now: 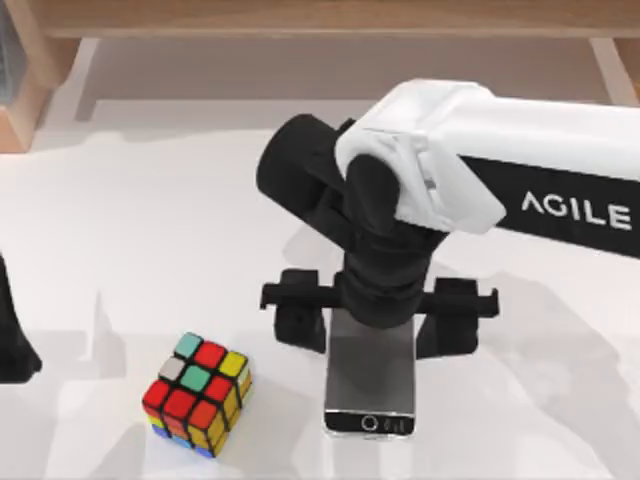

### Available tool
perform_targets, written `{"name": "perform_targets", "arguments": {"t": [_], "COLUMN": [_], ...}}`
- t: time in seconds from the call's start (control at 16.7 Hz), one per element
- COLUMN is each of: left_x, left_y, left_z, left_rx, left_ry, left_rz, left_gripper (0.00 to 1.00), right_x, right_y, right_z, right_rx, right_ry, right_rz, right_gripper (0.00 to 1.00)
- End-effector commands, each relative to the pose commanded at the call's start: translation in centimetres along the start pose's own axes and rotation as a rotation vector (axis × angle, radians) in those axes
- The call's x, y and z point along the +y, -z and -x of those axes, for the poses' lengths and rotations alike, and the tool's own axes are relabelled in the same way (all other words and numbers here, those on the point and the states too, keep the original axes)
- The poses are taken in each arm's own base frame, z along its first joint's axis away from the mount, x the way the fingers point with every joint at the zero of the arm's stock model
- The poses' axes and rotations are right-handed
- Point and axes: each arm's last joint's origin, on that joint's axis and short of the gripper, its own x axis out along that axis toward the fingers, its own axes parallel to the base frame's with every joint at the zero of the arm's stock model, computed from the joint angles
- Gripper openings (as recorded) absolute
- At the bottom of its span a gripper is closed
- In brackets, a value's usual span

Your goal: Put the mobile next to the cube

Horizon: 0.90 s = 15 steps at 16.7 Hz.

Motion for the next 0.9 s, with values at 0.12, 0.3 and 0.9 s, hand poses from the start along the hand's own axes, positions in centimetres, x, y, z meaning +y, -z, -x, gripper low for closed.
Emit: {"name": "perform_targets", "arguments": {"t": [0.12, 0.3, 0.9], "left_x": [0.0, 0.0, 0.0], "left_y": [0.0, 0.0, 0.0], "left_z": [0.0, 0.0, 0.0], "left_rx": [0.0, 0.0, 0.0], "left_ry": [0.0, 0.0, 0.0], "left_rz": [0.0, 0.0, 0.0], "left_gripper": [1.0, 1.0, 1.0], "right_x": [-0.3, -0.6, 0.4], "right_y": [-0.6, -1.3, -0.4], "right_z": [0.0, -0.1, -1.4], "right_rx": [-0.03, -0.071, -0.066], "right_ry": [-0.012, -0.036, -0.085], "right_rz": [-0.032, -0.069, -0.015], "right_gripper": [0.0, 0.0, 0.0]}}
